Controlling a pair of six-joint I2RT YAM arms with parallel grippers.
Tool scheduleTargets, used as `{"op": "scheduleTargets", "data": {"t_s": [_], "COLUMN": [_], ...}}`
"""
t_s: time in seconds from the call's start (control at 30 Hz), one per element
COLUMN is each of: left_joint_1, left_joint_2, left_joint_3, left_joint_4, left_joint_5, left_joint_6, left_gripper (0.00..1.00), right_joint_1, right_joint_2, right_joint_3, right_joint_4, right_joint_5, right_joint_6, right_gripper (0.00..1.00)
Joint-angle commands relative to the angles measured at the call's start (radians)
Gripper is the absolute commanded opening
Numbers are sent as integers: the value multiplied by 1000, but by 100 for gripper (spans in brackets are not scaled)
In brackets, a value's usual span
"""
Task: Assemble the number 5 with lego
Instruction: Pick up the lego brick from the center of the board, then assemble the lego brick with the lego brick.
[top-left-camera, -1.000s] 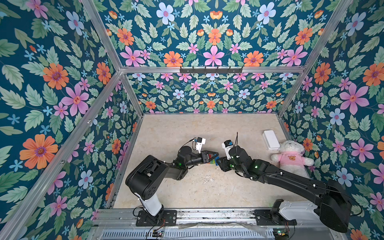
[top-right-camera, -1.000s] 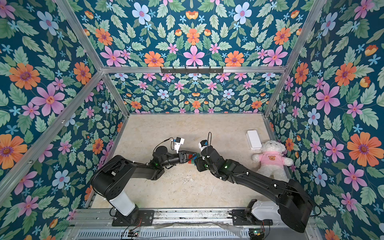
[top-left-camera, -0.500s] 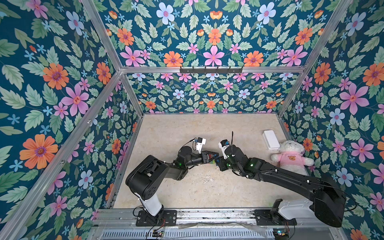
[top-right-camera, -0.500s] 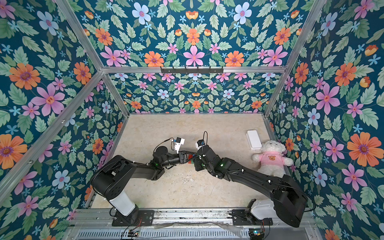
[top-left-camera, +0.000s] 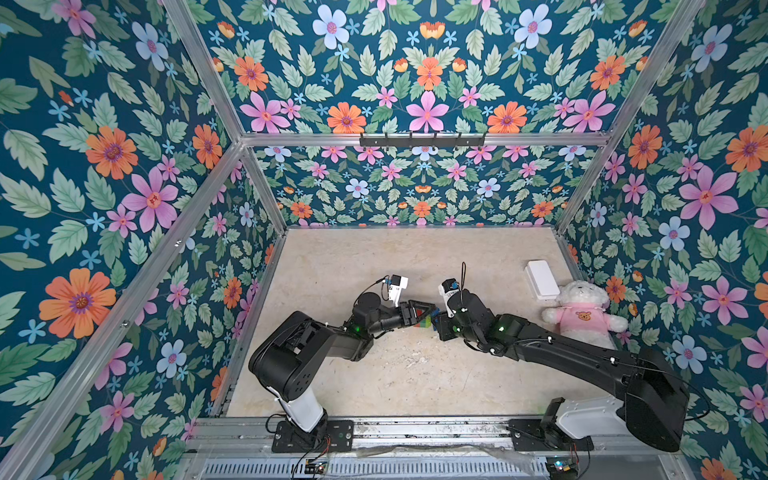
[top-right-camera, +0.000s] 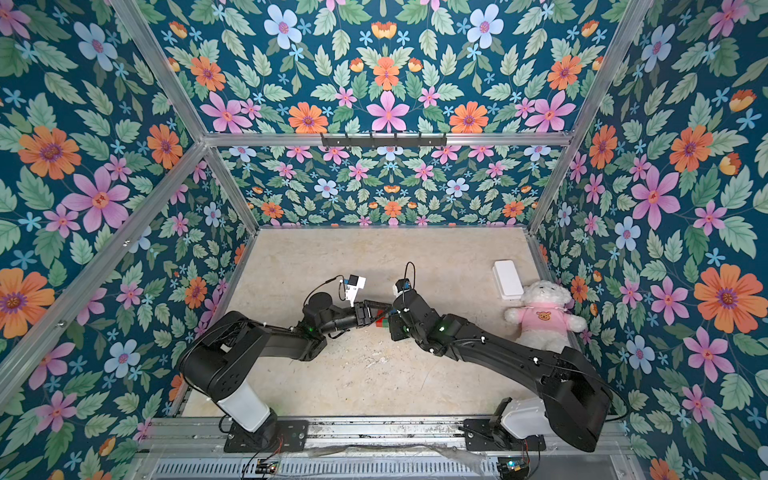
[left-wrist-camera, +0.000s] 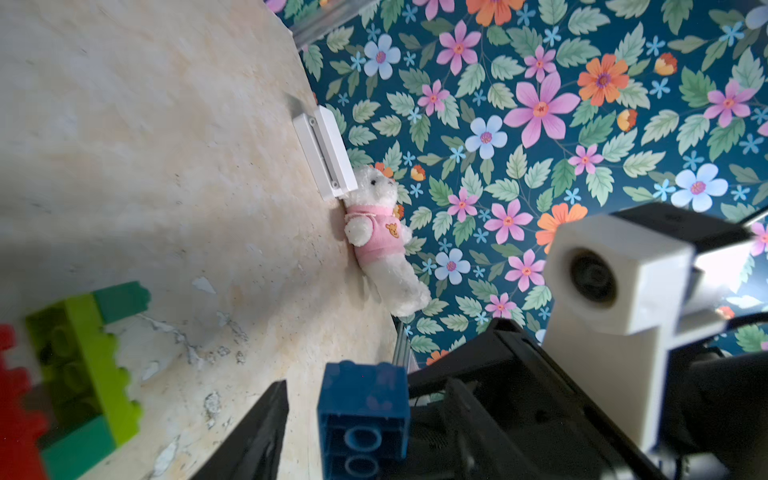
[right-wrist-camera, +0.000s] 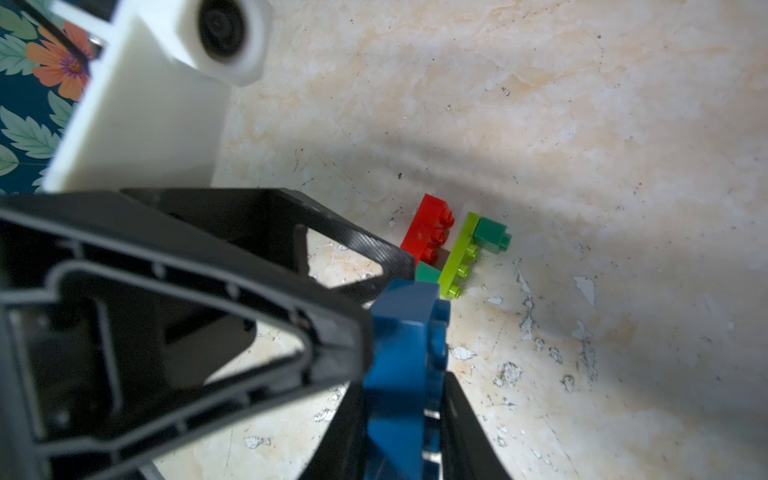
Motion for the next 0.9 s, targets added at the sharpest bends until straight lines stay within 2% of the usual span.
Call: {"op": "scheduleTargets", "data": {"t_s": [0.0, 0.17, 0.27, 0.67, 0.87], "left_joint_1": [22, 28, 28, 30, 34], "left_joint_2": [-38, -107, -106, -26, 25], "left_joint_3": [-13, -14, -7, 52, 94], "left_joint_4": [-72, -336, -420, -504, -511], "left_joint_5": [-37, -147, -198, -305, -313], "left_joint_6": [49, 171, 204, 249, 252], "left_gripper": [63, 61, 57, 52, 51], "right_joint_1": [-27, -75, -106, -159, -167], "right_joint_2": [11, 52, 104, 271, 356], "right_joint_3": [-10, -37, -35, 70, 127], "right_joint_4": [-19, 3, 8, -24, -84], "right_joint_5": [10, -16, -29, -60, -53], "right_joint_6": [40, 48, 42, 38, 48], "right_gripper": [19, 19, 19, 19, 20]}}
